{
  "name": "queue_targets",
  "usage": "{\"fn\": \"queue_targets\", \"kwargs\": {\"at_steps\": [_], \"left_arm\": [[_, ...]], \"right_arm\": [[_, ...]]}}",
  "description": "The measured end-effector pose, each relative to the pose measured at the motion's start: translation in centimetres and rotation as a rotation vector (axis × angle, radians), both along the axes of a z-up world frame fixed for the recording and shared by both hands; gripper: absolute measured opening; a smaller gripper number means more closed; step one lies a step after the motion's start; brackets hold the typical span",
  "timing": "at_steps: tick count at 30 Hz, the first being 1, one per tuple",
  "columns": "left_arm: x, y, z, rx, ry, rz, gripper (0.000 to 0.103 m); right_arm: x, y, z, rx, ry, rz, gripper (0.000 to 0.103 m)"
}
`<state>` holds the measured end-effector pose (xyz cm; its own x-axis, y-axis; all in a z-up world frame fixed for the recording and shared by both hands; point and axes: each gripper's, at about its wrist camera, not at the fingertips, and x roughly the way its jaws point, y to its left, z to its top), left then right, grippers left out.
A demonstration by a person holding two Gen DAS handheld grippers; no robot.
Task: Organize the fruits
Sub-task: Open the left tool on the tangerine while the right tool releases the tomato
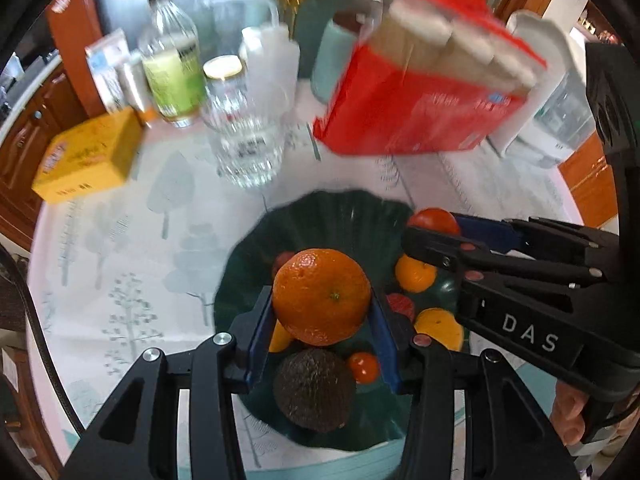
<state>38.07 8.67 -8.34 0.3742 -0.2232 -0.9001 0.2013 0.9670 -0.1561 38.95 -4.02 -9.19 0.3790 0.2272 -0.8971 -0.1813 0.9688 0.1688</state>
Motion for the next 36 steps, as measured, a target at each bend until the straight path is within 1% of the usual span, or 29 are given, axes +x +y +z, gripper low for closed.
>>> {"fn": "queue_targets", "kwargs": {"at_steps": [5, 13, 16, 21, 23, 28, 32, 36], "left_arm": [[1.1, -0.7, -3.7, -0.005, 0.053, -0.022, 0.044], [2.3, -0.8, -6.0, -0.031, 0.077, -0.023, 0.045], [2.5, -0.9, -6.2, -0.031, 0.069, -0.025, 0.045], [2.7, -1.3, -6.1, -0.026, 0.062, -0.029, 0.047], [2.6, -1.4, -6.0, -0.028, 0.059, -0.031, 0.052], [2.1, -1.4, -5.4, -0.025, 0.052, -0.032, 0.055], [1.4, -1.2, -4.4, -0.013, 0.037, -0.028, 0.062], [0.7, -1.0, -3.2, 0.000, 0.019, -0.025, 0.066]], "right_arm": [[1.1, 0.0, -2.8, 0.009, 0.041, -0.014, 0.036], [2.2, 0.5, -5.6, 0.003, 0.078, -0.006, 0.036], [2.4, 0.6, -6.3, -0.006, 0.081, 0.000, 0.036], [2.4, 0.8, -6.4, 0.003, 0.082, 0.006, 0.037], [2.4, 0.7, -6.3, 0.012, 0.082, 0.010, 0.038], [1.9, 0.2, -5.8, 0.022, 0.071, 0.008, 0.038], [1.3, -0.1, -5.2, 0.026, 0.062, 0.006, 0.038], [0.6, -0.5, -4.2, 0.035, 0.047, 0.006, 0.038]]}}
